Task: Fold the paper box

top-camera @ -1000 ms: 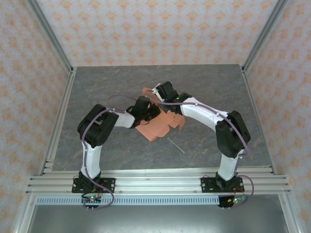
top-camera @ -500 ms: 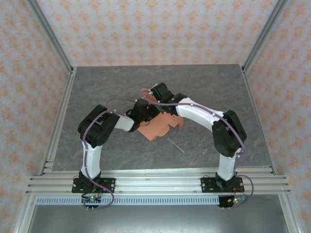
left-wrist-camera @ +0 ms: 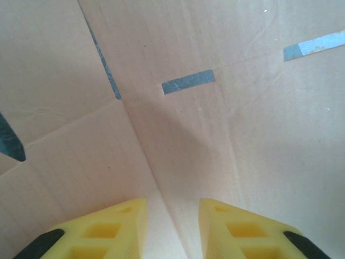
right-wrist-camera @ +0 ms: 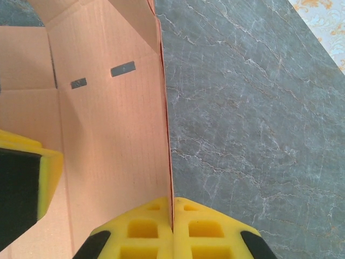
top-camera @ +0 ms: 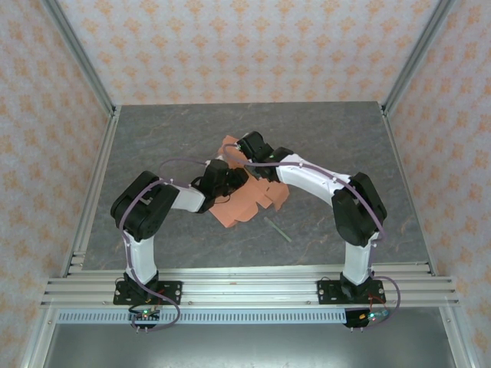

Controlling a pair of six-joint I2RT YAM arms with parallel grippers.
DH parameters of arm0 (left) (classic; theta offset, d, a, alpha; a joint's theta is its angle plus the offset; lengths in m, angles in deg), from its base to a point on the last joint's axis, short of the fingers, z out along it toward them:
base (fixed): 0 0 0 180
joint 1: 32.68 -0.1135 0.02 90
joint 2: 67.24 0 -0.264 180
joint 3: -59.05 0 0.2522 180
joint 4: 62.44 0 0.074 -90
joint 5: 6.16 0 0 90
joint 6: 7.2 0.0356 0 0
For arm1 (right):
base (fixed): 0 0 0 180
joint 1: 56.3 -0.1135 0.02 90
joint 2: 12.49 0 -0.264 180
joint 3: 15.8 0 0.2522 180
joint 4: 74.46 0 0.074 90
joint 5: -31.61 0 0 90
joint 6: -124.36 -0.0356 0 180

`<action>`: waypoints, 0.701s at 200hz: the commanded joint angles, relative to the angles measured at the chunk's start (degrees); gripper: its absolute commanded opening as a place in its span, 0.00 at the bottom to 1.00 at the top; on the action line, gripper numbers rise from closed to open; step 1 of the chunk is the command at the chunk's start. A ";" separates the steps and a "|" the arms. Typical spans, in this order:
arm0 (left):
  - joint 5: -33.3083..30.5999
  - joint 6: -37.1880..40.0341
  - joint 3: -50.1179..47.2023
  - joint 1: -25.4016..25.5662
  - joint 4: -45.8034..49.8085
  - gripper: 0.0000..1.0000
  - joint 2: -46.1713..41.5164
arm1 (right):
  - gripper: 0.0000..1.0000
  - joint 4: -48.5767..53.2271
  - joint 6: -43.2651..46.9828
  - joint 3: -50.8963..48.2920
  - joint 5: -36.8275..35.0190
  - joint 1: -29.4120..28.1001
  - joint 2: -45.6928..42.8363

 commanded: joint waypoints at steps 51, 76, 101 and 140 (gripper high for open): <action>-0.44 1.99 -1.54 0.31 2.69 0.42 -3.45 | 0.00 -0.31 0.59 2.00 -1.31 0.87 -0.31; -0.86 2.28 -1.58 0.37 3.74 0.34 -3.07 | 0.00 -0.39 0.55 1.79 -1.26 0.95 -0.44; -0.80 2.33 -1.37 0.38 4.05 0.19 -1.19 | 0.00 -0.35 0.65 1.98 -0.33 0.93 -0.64; 0.04 0.14 -1.44 0.47 0.22 0.07 3.75 | 0.00 -0.19 -1.06 2.19 2.48 -0.03 -0.74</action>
